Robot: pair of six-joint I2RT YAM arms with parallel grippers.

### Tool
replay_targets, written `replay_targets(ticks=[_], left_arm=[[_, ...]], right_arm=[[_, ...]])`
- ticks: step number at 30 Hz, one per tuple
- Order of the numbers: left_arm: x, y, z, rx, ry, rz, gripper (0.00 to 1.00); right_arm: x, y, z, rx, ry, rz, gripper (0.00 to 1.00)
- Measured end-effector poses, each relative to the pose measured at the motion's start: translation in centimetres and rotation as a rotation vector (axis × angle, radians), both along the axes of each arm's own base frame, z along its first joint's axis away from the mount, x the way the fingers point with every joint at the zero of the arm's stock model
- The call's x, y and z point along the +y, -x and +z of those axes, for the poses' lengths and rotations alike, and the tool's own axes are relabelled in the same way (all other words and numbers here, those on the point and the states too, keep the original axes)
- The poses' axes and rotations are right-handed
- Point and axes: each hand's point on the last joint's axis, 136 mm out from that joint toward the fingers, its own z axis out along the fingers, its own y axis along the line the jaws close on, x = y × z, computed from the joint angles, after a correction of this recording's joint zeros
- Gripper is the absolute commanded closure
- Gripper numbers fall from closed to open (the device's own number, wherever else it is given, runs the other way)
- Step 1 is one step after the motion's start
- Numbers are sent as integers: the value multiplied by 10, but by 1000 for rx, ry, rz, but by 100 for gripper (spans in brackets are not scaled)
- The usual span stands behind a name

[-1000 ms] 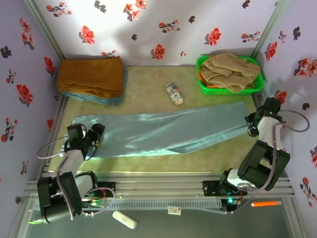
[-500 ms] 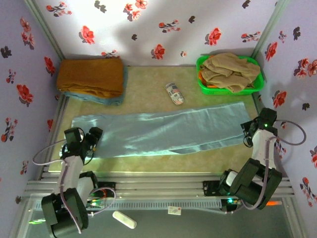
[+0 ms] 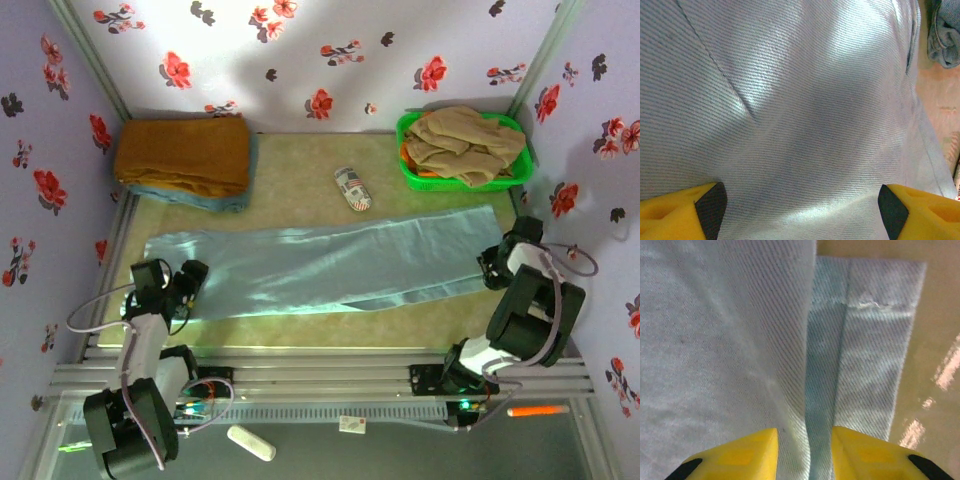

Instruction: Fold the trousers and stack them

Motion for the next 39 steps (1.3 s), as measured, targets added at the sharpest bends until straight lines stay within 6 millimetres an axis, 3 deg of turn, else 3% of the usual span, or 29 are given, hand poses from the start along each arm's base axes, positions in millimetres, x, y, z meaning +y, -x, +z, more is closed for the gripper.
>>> replay_targets(ticks=[2,5,12,14,19,21,24,29,30,32,33,36,39], left_arm=[[0,0,2,3,-1,-1,17],[1,-2,6,3,-2,1,17],[5,-2,10,4,-6,9,19],[6,-1,10,8,-4,15,19],[14,-3,17,-3,-9,42,19],[17,-5,20,-11,-14,48,19],[20,-6,22,-19,-16,53,19],[25,-3,22,-15,-12,63,19],[25,-3,21,-14,-12,64,19],[27,-2,22,-15,-12,70,17],[27,-2,22,-16,-14,72,17],[28,0,22,-13,-13,76,16],[24,5,19,9,1,72,15]], right_arm=[[-4,-6,0,-7,8,-6,82],[-10,-11,3,-21,25,-15,99],[-11,-14,8,-37,34,-21,100],[-11,-15,20,-71,48,-20,100],[-10,-12,77,-215,119,-21,100],[-11,-6,88,-239,133,-29,100],[-14,5,85,-212,130,-40,100],[-7,37,44,-109,92,-58,100],[-4,44,35,-86,84,-61,94],[2,59,16,-31,63,-64,60],[3,65,10,-4,58,-67,50],[2,71,3,34,49,-79,43],[1,65,13,12,62,-69,38]])
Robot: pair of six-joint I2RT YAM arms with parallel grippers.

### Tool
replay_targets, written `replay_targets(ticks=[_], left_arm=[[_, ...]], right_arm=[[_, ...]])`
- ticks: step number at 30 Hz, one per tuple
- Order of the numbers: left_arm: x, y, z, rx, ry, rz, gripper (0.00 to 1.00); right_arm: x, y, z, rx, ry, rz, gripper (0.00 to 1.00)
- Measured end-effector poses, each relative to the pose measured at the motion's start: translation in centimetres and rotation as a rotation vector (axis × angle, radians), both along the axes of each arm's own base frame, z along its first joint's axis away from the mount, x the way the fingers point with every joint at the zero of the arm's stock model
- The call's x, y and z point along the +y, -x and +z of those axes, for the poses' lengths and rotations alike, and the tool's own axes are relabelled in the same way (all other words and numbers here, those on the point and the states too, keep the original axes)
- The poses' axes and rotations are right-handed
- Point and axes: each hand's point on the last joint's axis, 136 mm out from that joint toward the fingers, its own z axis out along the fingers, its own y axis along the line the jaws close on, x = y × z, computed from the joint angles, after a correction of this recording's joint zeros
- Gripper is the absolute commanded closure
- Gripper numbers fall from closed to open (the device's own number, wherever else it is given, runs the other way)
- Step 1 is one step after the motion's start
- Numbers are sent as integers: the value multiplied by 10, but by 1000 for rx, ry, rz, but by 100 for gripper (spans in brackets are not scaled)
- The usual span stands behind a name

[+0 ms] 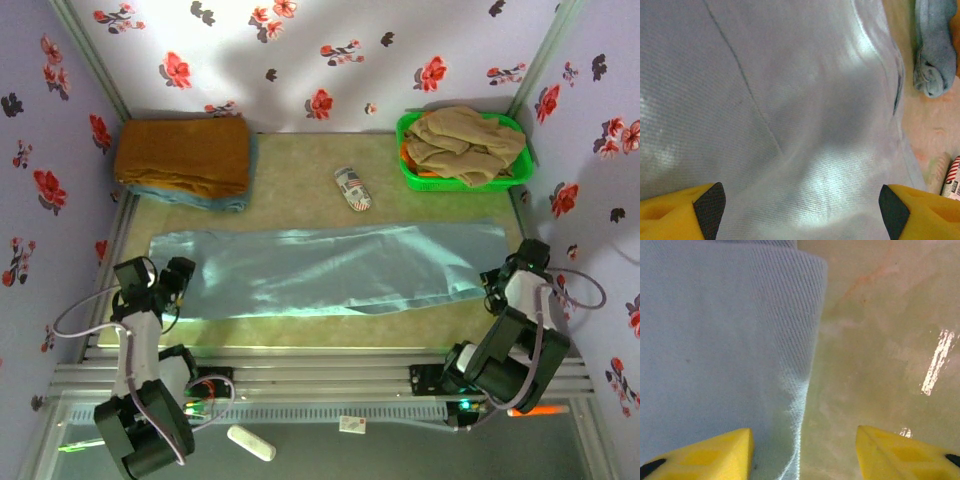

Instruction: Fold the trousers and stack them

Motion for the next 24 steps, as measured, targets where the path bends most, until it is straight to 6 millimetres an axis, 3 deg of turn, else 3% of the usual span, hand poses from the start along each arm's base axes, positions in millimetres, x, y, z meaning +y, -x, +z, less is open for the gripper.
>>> replay_targets(ticks=[3,6,8,11,13,15,19,24], left_arm=[[-7,8,1,20,11,-13,15],[-22,13,9,1,25,-41,15],[-32,14,13,-17,39,-56,16],[-39,17,0,-9,69,-38,16],[-37,23,-24,53,90,12,17],[-32,14,-25,45,97,46,17],[-18,-13,-26,53,134,100,17],[20,-55,-26,41,197,180,20]], right_arm=[[4,-16,31,-90,65,47,33],[21,-38,67,-214,120,127,35],[36,-52,78,-255,124,181,37],[72,-74,69,-255,92,299,43],[97,-83,51,-229,59,368,45],[112,-84,31,-190,24,408,45],[116,-80,12,-133,6,424,38],[112,-87,31,-168,30,443,34]])
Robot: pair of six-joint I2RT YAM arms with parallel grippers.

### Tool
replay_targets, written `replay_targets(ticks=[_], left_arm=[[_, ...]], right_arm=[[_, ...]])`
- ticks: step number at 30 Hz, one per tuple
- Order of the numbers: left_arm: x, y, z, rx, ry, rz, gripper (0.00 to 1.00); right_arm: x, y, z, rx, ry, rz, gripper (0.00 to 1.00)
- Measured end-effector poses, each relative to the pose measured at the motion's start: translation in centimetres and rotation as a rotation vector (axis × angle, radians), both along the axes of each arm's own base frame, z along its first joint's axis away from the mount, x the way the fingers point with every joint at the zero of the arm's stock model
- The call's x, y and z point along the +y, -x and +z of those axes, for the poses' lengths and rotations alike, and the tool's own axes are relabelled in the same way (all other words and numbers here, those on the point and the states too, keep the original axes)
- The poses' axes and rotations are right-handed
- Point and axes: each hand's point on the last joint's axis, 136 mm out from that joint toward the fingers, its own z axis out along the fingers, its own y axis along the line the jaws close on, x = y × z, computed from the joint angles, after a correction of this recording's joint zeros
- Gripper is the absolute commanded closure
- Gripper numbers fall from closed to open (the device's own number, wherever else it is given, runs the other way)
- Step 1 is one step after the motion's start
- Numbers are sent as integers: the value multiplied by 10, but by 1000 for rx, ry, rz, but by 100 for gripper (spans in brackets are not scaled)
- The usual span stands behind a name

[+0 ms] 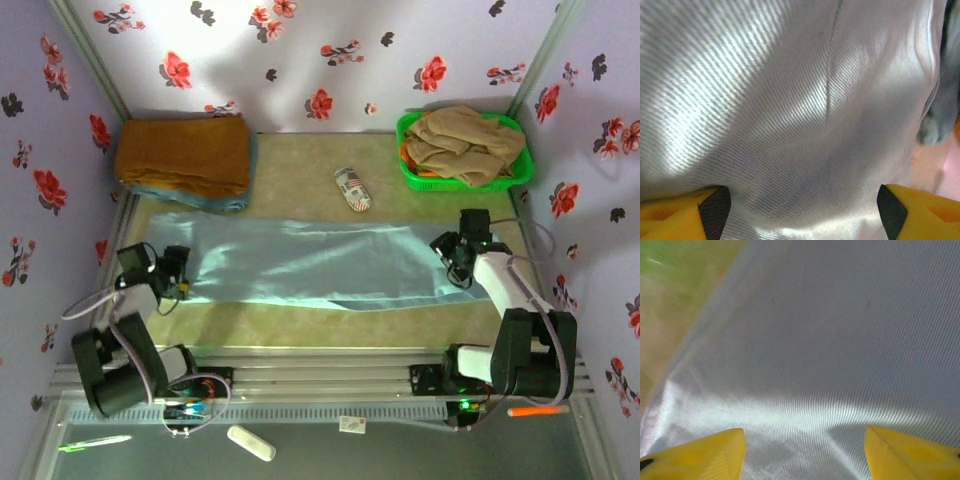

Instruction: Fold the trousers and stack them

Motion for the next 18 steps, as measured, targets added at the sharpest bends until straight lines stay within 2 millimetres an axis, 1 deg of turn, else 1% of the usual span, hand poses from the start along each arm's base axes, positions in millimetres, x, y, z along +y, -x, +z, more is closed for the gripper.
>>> replay_targets(ticks=[4,6,8,11,12,14,15,18], left_arm=[[25,-28,1,-53,28,31,22],[32,-36,3,-83,33,34,24],[33,-40,5,-93,31,26,23],[25,-36,10,-79,-17,-17,19],[17,-32,14,-62,-41,-44,19],[-4,-24,32,-53,-109,-125,19],[-17,-22,48,-69,-155,-181,21],[-70,-21,109,-185,-296,-390,29]], right_arm=[[-5,-5,21,-46,5,2,32],[-10,-2,26,-53,11,-5,31],[-15,2,28,-48,14,-14,31],[-20,8,27,-31,13,-24,31],[-21,9,26,-25,12,-23,31],[-22,11,26,-20,10,-23,31],[-22,11,26,-20,9,-20,32],[-19,12,28,-33,-6,-13,33]])
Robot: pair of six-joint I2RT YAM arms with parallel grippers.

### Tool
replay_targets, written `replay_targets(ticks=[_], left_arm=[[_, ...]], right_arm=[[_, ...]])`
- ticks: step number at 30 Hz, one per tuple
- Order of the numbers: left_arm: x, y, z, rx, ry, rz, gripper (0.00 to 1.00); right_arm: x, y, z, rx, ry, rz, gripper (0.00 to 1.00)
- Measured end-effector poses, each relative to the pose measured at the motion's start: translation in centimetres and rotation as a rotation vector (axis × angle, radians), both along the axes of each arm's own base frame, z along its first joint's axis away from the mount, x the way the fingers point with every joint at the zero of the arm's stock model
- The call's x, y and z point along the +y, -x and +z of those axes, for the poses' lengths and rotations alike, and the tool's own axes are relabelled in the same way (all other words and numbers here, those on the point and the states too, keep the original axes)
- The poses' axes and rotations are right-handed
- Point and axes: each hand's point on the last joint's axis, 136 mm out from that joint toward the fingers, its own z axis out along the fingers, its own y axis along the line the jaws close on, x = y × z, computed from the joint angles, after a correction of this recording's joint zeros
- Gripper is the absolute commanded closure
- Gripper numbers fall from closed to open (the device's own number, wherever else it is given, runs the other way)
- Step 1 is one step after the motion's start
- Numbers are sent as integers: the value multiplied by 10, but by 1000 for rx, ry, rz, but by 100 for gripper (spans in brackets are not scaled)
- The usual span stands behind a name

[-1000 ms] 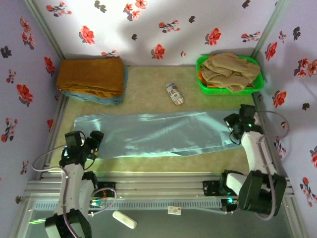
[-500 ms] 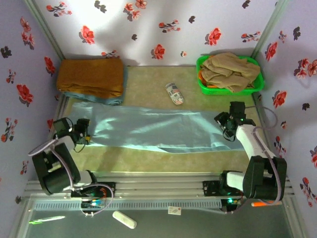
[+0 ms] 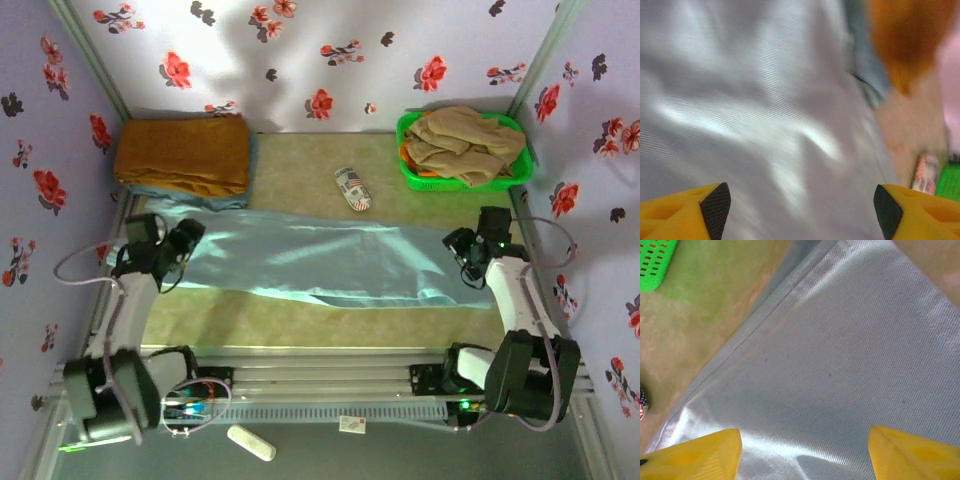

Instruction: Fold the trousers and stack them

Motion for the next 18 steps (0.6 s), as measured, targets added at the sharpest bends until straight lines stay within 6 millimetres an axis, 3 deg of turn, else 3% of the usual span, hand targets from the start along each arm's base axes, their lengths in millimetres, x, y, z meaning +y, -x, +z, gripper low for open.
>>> replay_targets(ticks=[3,5,8,12,16,18], left_arm=[[-74,12,37,-74,-114,-287,35],[-125,33,36,-73,-189,-498,37],[-196,78,11,-39,-311,-823,38],[-253,111,-22,-3,-497,-1105,45],[-301,118,-49,-33,-664,-1289,47],[-310,117,-65,-36,-731,-1334,47]], right_arm=[[5,1,0,-5,-23,14,35],[8,1,-2,-4,-40,25,35],[11,3,-4,-1,-50,40,36],[12,3,-4,-1,-47,53,35],[13,6,-8,9,-50,59,35],[14,6,-9,12,-53,60,35]])
